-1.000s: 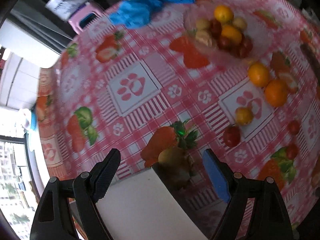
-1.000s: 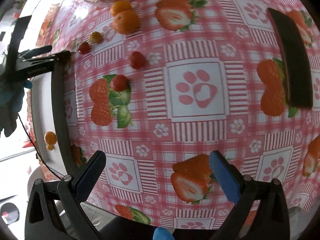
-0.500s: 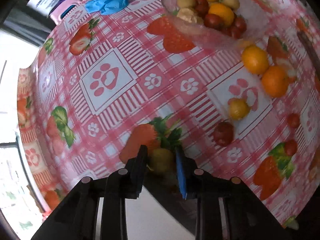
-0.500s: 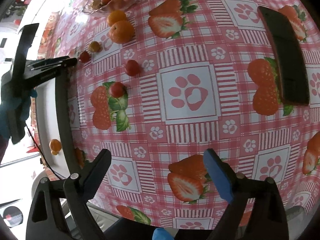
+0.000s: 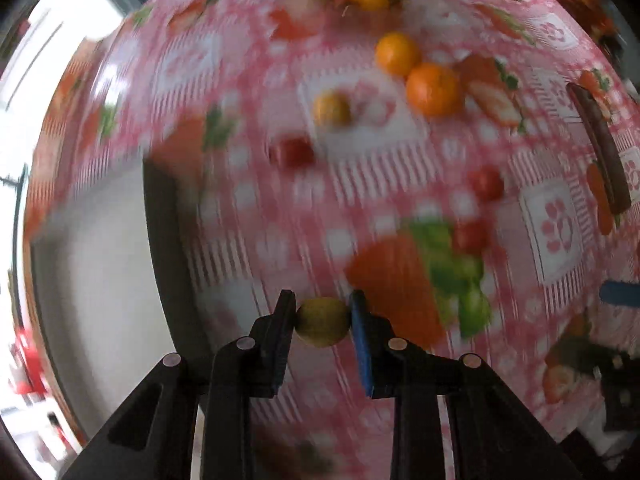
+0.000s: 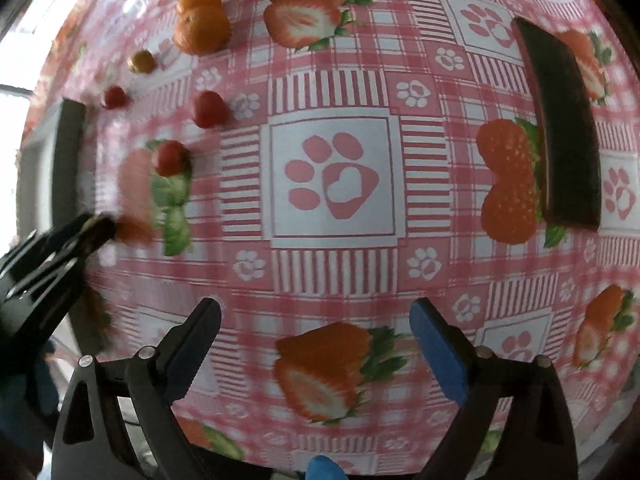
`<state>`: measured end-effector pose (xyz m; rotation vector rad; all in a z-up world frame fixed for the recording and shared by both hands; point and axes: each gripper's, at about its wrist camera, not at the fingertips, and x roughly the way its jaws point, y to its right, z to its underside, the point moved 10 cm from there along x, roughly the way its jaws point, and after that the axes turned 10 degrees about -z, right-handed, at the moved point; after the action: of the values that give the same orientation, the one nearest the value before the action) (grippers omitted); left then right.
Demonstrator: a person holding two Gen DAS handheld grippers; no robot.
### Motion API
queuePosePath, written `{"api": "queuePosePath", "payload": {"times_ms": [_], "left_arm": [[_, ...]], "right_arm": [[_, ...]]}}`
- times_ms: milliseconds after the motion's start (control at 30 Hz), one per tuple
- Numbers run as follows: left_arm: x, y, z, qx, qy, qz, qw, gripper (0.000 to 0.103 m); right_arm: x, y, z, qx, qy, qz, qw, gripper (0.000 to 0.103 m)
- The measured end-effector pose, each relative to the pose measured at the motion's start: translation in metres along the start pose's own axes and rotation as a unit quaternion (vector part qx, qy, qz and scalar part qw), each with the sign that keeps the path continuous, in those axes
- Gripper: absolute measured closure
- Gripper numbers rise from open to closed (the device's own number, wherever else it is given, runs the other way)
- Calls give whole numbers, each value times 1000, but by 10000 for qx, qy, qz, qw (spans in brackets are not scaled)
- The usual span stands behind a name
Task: Organize fruits
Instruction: 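Carry the held fruit toward the white tray with the left tool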
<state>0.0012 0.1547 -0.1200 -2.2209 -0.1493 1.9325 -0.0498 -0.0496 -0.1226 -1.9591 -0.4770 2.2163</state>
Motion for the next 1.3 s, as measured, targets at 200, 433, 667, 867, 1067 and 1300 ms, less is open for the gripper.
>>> {"api": "queuePosePath", "payload": {"times_ms": [200, 433, 667, 867, 1067, 1300], "left_arm": [[2, -4, 38, -784, -227, 263, 9963, 73], [17, -19, 30, -925, -247, 455, 9944, 42], [24, -16, 41, -758, -275, 431, 9958, 42], [11, -9, 44, -823, -190, 680, 9941, 42], [-3, 0, 51, -592, -94, 832, 9947, 42], [-10, 16, 35, -511, -110, 764, 9957, 42]], "right_arm": [[16, 2, 2, -197, -64, 394, 9990, 0], [21, -8, 4, -510, 9, 719, 9961, 0], [20, -9, -3, -567, 174, 722, 9956, 0], [20, -6, 1, -575, 202, 723, 9955, 0], [21, -6, 3, -582, 222, 729, 9954, 0], [21, -7, 2, -584, 224, 735, 9953, 0]]}}
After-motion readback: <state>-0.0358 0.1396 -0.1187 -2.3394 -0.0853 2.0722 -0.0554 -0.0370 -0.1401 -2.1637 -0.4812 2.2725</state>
